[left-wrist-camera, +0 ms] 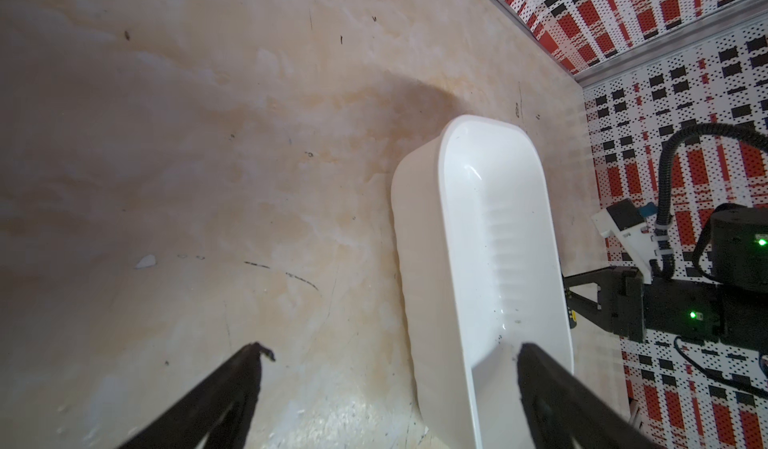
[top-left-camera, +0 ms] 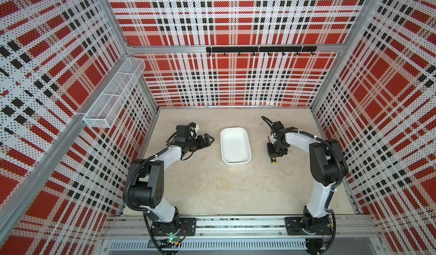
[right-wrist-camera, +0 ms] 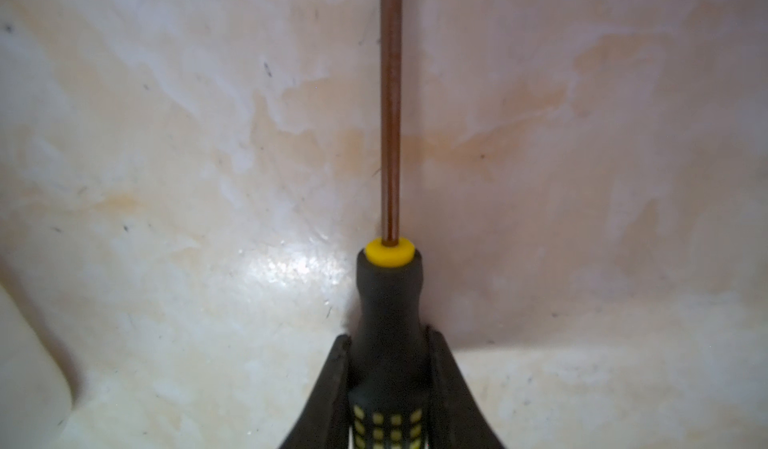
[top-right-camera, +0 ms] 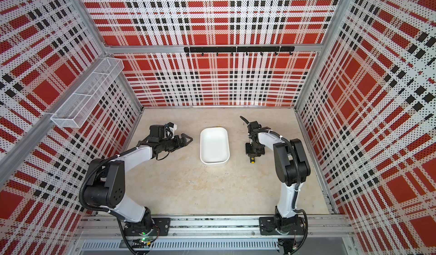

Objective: Put the screwdriver in the bin
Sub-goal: 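Lift the screwdriver with the right gripper and carry it over the white bin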

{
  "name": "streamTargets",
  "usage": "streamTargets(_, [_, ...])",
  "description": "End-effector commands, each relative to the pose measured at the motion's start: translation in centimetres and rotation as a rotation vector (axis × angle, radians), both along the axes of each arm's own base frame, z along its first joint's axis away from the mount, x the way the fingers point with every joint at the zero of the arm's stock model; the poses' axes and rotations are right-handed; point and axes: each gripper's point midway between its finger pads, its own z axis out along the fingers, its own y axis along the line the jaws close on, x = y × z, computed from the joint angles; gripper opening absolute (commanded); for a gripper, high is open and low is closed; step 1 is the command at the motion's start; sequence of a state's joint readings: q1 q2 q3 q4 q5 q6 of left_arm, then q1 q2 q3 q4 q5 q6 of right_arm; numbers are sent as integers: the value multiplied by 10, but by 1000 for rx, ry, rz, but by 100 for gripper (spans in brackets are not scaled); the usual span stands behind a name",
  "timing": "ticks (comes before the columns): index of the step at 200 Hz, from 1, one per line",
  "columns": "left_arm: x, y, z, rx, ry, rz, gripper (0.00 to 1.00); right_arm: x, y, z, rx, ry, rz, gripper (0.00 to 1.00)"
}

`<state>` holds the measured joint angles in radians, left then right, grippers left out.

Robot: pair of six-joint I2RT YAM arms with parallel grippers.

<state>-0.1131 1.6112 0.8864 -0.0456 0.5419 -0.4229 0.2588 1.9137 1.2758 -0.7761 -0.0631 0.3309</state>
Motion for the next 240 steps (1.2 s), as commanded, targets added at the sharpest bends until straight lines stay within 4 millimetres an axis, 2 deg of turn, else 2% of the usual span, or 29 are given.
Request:
streamTargets(1, [3, -1, 0, 8, -1, -10, 98, 2, 7, 7, 23, 11, 12, 0])
streamTargets(19, [3, -2, -1, 6, 0, -13, 98, 10, 13, 23, 55, -23, 11, 0])
streamTargets(36, [3, -2, 0, 5, -1, -15, 98, 19, 19, 46, 95, -81, 7, 0])
streamTargets(65, [3, -2, 0, 5, -1, -15, 98, 34, 30, 104, 189, -224, -26, 0])
streamTargets(79, [3, -2, -1, 3, 0, -15, 98, 37, 42, 134, 271, -284, -27, 0])
streamTargets(98, [5, -2, 0, 2, -2, -14, 98, 36, 67, 170, 443, -321, 15, 0])
streamTargets(118, [5, -2, -1, 1, 0, -16, 98, 33, 93, 194, 594, -298, 60, 0])
streamTargets(133, [4, -3, -1, -1, 0, -18, 98, 32, 105, 200, 648, -261, 68, 0])
streamTargets(157, [4, -3, 0, -3, -4, -21, 98, 33, 119, 194, 641, -204, 76, 0])
streamTargets(195, [3, -3, 2, -3, -9, -22, 98, 27, 144, 173, 587, -114, 106, 0])
streamTargets(240, [2, -2, 3, -5, -9, -22, 98, 16, 160, 145, 513, -36, 122, 0])
